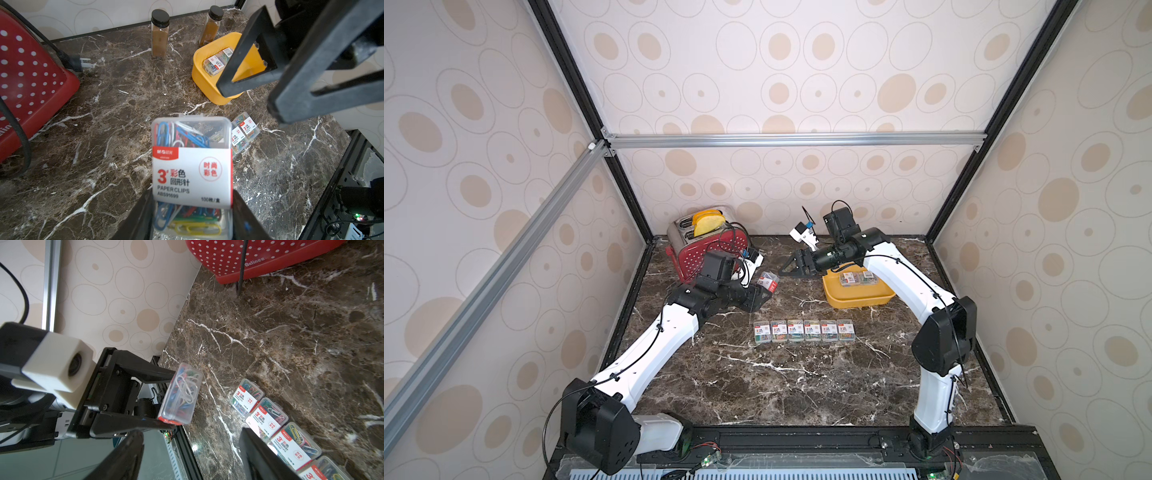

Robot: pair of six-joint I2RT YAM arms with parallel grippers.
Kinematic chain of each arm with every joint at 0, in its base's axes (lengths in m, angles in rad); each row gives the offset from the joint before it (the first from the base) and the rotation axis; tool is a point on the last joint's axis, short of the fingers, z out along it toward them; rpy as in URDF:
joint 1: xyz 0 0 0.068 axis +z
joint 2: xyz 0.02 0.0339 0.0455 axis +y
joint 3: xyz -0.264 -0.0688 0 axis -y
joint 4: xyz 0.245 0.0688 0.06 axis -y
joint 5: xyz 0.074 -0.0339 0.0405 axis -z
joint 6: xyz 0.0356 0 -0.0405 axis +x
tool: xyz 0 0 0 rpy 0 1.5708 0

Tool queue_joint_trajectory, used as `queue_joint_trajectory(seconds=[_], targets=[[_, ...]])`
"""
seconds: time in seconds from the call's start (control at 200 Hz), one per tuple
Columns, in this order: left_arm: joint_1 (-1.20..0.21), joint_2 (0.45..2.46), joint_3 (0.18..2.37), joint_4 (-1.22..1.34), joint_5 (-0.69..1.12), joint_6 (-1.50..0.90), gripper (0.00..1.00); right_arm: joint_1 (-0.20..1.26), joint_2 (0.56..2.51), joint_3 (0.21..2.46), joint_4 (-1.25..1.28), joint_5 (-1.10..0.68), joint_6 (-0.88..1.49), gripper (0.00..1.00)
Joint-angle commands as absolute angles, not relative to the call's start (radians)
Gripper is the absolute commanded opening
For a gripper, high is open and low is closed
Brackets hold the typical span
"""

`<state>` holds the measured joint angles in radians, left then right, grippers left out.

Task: Take the paper clips out of the storage box
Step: Pick up the boxed paper clips from the storage box.

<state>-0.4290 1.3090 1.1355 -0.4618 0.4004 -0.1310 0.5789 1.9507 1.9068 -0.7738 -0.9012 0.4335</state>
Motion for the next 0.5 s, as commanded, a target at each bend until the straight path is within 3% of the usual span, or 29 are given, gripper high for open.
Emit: queue_joint_trajectory(seconds=[0.0,0.235,0.496], targets=[[-0.437,1.284,1.134,-0.463,0.400,-0.101,0.14,0.591,1.975,1.936,-0.761,-0.934,0.452,0.78],[-0.443,1.279,1.129,-0.467,0.400,-0.090,0.13,0.628,2.022,1.954,-0.769,-0.946,0.465,0.76],[-0.448,1.275,1.123,-0.475,0.397,-0.077,0.14,0.656,2.054,1.969,-0.771,-0.964,0.478,0.56]])
